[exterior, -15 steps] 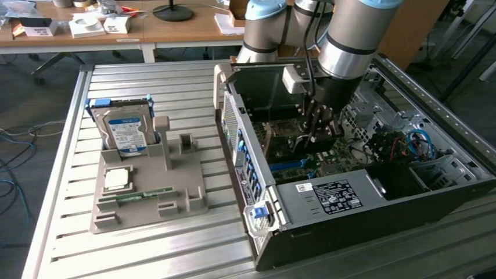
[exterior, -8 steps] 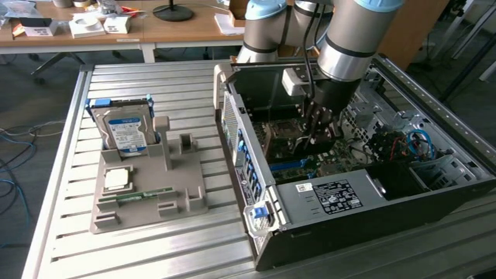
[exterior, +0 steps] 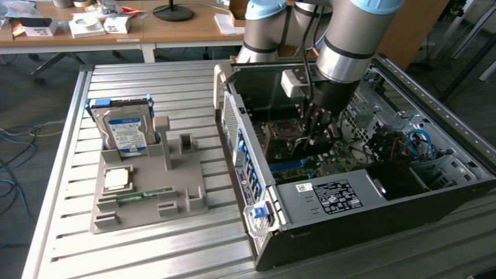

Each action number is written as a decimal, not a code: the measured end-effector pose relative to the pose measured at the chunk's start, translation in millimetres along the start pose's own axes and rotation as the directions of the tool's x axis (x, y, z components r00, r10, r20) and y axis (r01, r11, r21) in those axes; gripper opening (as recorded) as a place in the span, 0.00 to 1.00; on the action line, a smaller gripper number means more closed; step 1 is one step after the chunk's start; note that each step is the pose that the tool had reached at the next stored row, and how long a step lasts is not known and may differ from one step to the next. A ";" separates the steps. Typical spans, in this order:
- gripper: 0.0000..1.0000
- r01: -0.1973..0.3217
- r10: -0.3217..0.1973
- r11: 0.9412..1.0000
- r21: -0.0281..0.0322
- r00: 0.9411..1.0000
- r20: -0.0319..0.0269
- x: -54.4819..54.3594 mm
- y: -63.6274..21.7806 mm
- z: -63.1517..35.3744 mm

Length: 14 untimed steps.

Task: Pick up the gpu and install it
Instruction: 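Insert the gpu into the slot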

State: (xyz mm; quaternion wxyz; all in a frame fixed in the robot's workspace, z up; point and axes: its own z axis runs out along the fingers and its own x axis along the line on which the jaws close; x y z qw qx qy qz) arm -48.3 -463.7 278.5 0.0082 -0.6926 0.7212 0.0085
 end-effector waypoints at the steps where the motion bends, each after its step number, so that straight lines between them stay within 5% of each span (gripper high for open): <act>1: 0.27 0.000 0.000 1.000 0.000 1.000 0.000 0.0 0.5 0.0; 14: 0.27 0.001 -0.001 1.000 0.000 1.000 0.000 1.3 3.8 3.4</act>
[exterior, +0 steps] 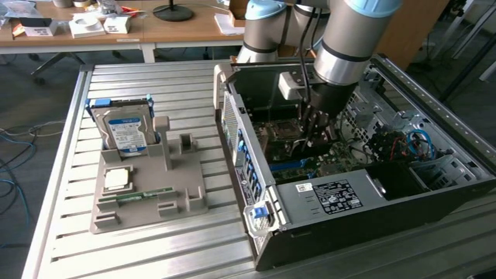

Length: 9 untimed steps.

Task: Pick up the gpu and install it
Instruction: 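Insert the gpu into the slot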

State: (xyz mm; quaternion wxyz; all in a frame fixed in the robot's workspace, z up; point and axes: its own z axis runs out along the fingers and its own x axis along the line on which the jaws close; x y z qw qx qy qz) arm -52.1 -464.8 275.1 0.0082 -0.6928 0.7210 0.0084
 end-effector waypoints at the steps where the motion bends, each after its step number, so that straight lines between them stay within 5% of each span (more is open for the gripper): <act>1: 0.27 0.000 0.000 1.000 0.000 1.000 0.000 0.1 0.3 0.2; 9: 0.27 0.000 0.000 1.000 0.000 1.000 0.000 0.3 1.7 3.5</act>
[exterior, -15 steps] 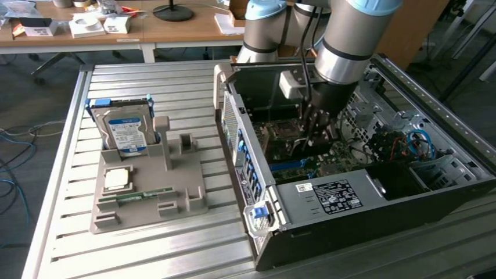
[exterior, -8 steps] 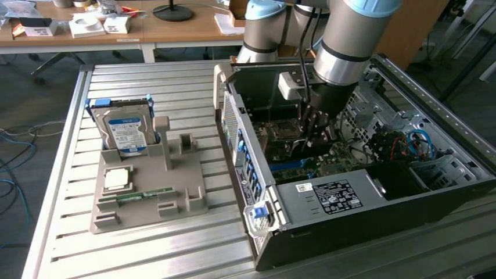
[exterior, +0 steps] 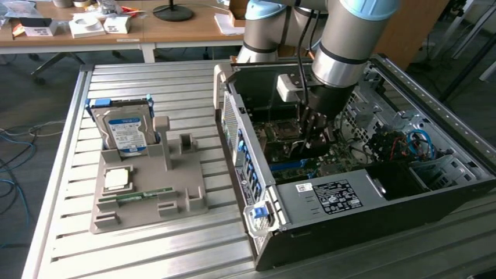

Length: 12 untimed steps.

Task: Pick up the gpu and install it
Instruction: 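Insert the gpu into the slot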

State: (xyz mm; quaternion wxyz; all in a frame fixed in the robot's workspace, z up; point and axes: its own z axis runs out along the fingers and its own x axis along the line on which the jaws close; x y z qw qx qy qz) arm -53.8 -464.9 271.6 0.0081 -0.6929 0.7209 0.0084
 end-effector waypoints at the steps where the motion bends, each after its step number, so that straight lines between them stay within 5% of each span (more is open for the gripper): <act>1: 0.27 0.000 0.000 1.000 0.000 1.000 0.000 0.0 0.0 0.0; 12: 0.27 0.000 0.000 1.000 0.000 1.000 0.000 0.2 3.6 4.2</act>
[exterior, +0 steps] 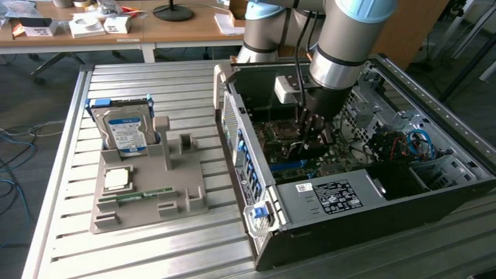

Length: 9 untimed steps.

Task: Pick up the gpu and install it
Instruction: 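Insert the gpu into the slot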

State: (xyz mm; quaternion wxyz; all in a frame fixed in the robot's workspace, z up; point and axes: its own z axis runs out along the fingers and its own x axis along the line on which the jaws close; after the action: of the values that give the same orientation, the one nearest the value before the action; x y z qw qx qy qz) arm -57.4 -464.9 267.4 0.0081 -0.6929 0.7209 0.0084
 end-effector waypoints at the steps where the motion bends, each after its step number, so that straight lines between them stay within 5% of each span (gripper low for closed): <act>1: 0.27 0.000 0.000 1.000 0.000 1.000 0.000 0.0 0.2 0.7; 9: 0.27 0.000 0.000 1.000 0.000 1.000 0.000 0.1 1.1 1.3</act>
State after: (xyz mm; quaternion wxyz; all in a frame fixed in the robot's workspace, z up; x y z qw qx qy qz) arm -58.5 -464.9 266.1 0.0081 -0.6929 0.7210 0.0084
